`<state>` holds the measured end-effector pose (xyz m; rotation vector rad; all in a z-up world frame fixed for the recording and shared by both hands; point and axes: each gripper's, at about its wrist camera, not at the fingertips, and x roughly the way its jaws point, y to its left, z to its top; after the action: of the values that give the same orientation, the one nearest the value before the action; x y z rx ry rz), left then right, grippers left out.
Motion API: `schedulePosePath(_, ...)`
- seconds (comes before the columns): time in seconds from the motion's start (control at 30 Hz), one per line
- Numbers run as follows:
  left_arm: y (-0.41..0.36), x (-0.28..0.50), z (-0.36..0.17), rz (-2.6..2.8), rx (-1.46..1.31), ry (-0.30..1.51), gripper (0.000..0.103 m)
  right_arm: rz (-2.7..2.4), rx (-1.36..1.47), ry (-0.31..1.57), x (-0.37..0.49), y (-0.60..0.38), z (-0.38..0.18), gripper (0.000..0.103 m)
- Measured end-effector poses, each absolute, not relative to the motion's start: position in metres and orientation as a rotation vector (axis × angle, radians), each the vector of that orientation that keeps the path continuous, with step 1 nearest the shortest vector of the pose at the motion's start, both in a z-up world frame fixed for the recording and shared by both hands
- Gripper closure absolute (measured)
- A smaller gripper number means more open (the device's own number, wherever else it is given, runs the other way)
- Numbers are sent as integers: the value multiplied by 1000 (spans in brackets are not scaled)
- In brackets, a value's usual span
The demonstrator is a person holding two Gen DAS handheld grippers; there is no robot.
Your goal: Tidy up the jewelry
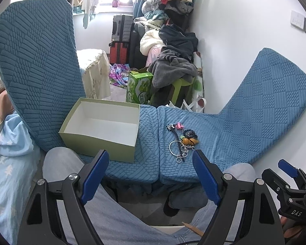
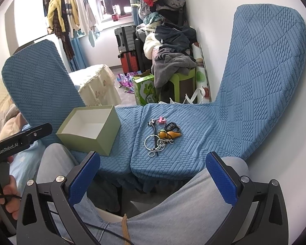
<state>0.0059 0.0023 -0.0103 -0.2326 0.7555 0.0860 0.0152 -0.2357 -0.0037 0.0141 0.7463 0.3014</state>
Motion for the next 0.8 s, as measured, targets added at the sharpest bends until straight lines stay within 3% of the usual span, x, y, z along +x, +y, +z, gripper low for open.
schedulePosePath(0.53,-1,48,-22,41,-238,792,19,286,20,743,48,-236,-16,0)
schedulePosePath(0.8,-5,92,-57,35,-223,850,19,289,-10,746,83,-235,-44,0)
